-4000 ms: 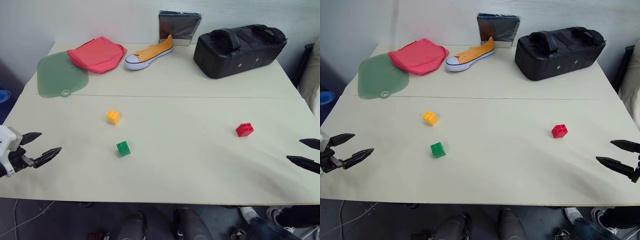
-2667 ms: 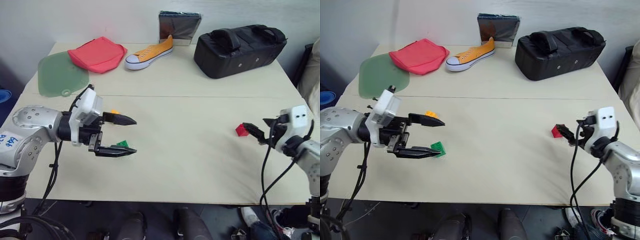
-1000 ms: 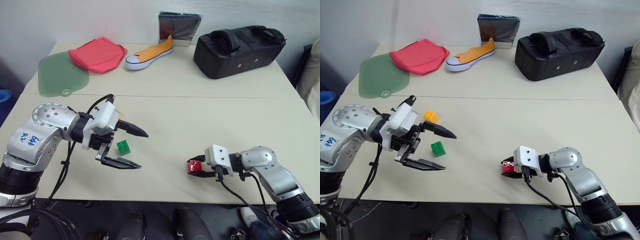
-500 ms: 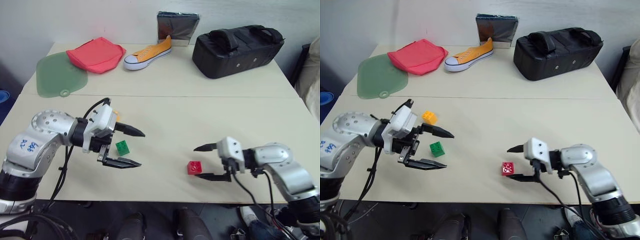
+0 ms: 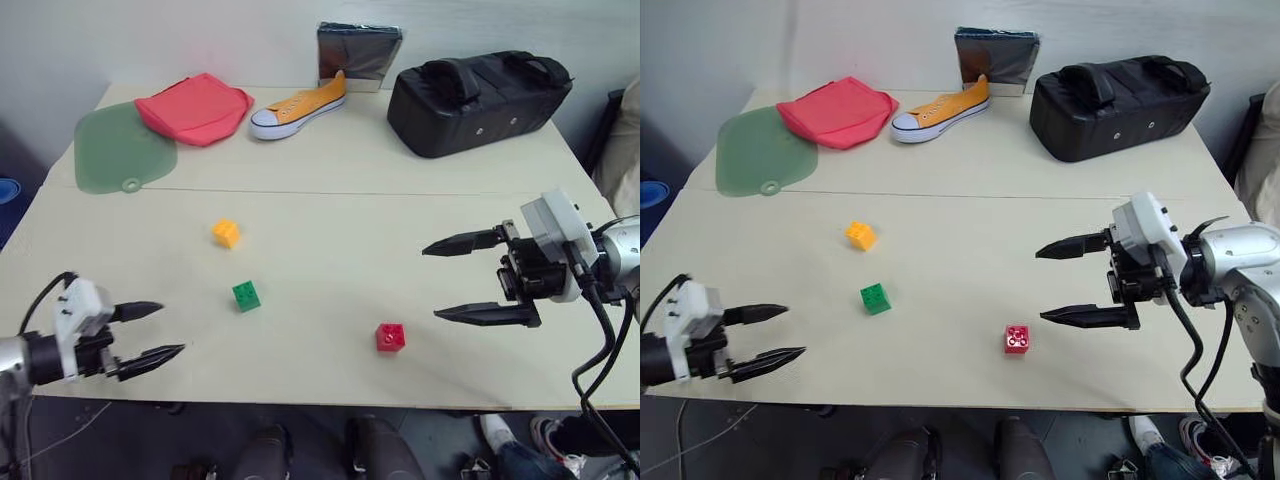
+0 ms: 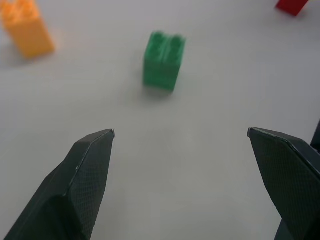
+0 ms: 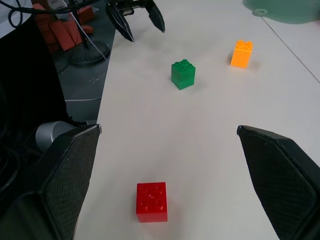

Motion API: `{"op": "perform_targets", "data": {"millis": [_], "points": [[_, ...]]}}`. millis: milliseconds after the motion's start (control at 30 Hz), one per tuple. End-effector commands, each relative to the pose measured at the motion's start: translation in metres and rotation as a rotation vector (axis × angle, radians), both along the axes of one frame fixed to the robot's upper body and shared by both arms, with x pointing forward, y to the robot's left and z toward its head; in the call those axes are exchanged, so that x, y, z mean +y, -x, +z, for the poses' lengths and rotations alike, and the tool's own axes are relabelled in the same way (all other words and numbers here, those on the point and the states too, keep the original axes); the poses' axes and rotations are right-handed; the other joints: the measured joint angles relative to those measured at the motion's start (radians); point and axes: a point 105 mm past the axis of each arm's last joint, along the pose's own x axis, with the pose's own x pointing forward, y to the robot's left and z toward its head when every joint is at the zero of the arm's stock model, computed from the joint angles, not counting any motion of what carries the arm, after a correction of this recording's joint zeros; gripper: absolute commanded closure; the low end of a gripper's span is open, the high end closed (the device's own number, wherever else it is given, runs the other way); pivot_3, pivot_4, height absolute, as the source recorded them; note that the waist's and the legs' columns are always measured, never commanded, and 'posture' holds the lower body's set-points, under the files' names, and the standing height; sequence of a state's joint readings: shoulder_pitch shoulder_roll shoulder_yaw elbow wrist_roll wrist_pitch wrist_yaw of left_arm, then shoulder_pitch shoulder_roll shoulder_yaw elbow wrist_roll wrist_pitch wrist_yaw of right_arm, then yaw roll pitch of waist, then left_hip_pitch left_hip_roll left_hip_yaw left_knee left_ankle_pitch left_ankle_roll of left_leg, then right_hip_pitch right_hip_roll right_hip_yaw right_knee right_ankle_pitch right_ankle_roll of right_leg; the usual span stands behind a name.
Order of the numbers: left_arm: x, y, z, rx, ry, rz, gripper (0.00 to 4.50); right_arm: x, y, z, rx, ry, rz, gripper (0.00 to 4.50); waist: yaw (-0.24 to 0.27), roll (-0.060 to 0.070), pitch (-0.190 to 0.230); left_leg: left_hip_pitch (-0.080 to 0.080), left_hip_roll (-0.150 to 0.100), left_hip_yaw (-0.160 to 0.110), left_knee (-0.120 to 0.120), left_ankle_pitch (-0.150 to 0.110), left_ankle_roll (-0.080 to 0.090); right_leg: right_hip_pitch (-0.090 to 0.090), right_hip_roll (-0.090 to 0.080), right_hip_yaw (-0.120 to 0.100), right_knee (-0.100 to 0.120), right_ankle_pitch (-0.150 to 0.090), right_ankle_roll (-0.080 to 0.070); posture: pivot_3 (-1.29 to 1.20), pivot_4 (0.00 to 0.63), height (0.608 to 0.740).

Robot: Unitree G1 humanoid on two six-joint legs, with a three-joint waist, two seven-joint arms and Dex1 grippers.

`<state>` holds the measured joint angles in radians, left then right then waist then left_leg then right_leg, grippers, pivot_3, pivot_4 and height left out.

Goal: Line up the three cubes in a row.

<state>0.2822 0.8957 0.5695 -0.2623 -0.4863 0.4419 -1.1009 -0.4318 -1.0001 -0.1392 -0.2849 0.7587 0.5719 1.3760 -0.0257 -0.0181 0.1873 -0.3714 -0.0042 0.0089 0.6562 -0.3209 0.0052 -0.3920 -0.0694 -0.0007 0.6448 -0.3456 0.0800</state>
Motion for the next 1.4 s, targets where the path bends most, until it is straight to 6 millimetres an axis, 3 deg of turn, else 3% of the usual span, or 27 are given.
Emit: {"op": "perform_targets", "data": {"millis": [33,200,433,500,667,933,1033,1300,1400], "points": [[0.009,0.007,0.004,-0.043,-0.050,0.002,0.00,0.004,0.000,0.003,-0.014,-0.012,0.022,0.02,0.005,0.000,0.000,0.000,-0.001,0.000,0.000,0.000,0.000,0.000,-0.002,-0.001,-0.001,0.000,0.000,0.00,0.150,0.740],[-0.014,-0.008,0.011,-0.086,-0.033,-0.101,0.00,0.007,0.000,0.003,-0.020,-0.014,0.027,0.02,0.015,0.000,0.000,0.000,-0.002,0.000,-0.001,0.000,0.001,0.000,-0.003,-0.001,-0.001,0.000,0.000,0.00,0.150,0.740],[-0.068,-0.061,0.003,-0.115,-0.010,-0.234,0.00,0.013,0.005,0.004,-0.020,-0.022,0.023,0.02,0.010,0.001,-0.001,-0.001,-0.002,0.000,-0.004,0.000,0.000,-0.001,-0.002,-0.001,-0.002,0.000,0.000,0.00,0.150,0.740],[-0.080,-0.072,-0.009,-0.107,-0.063,-0.282,0.00,0.014,0.007,0.004,-0.018,-0.026,0.017,0.02,0.017,0.002,0.000,-0.002,-0.002,0.000,-0.003,0.001,-0.001,-0.002,-0.002,-0.002,-0.001,0.000,0.000,0.00,0.150,0.740],[-0.093,-0.086,-0.018,-0.093,-0.051,-0.303,0.00,0.015,0.009,0.005,-0.014,-0.039,0.000,0.02,0.015,0.001,0.000,-0.003,-0.002,0.000,0.001,0.001,-0.001,-0.001,-0.001,-0.002,0.001,0.001,0.001,0.00,0.150,0.740],[-0.092,-0.107,-0.022,-0.127,-0.060,-0.220,0.00,0.018,0.001,0.004,-0.090,-0.044,-0.059,0.02,0.022,0.001,0.000,-0.003,-0.002,-0.001,0.005,0.001,0.000,-0.001,-0.001,-0.003,0.003,0.001,0.001,0.00,0.150,0.740],[-0.094,-0.104,-0.021,-0.139,-0.047,-0.246,0.52,0.018,-0.001,0.002,-0.097,-0.044,-0.070,0.00,0.022,0.001,0.000,-0.004,-0.002,-0.001,0.005,0.001,-0.001,-0.001,-0.001,-0.003,0.003,0.001,0.002,0.00,0.150,0.740],[-0.109,-0.095,-0.010,-0.171,-0.006,-0.358,2.93,0.016,0.000,-0.002,-0.094,-0.032,-0.077,0.00,0.023,0.001,0.000,-0.004,-0.002,-0.001,0.006,0.002,-0.003,-0.001,-0.001,-0.003,0.002,0.001,0.002,0.00,0.150,0.740],[-0.130,-0.087,0.002,-0.176,-0.009,-0.507,3.00,0.012,0.004,-0.010,-0.096,0.021,-0.068,0.00,0.024,0.001,0.000,-0.004,-0.002,-0.001,0.006,0.002,-0.003,-0.001,-0.001,-0.003,0.002,0.001,0.002,0.00,0.150,0.740]]}}
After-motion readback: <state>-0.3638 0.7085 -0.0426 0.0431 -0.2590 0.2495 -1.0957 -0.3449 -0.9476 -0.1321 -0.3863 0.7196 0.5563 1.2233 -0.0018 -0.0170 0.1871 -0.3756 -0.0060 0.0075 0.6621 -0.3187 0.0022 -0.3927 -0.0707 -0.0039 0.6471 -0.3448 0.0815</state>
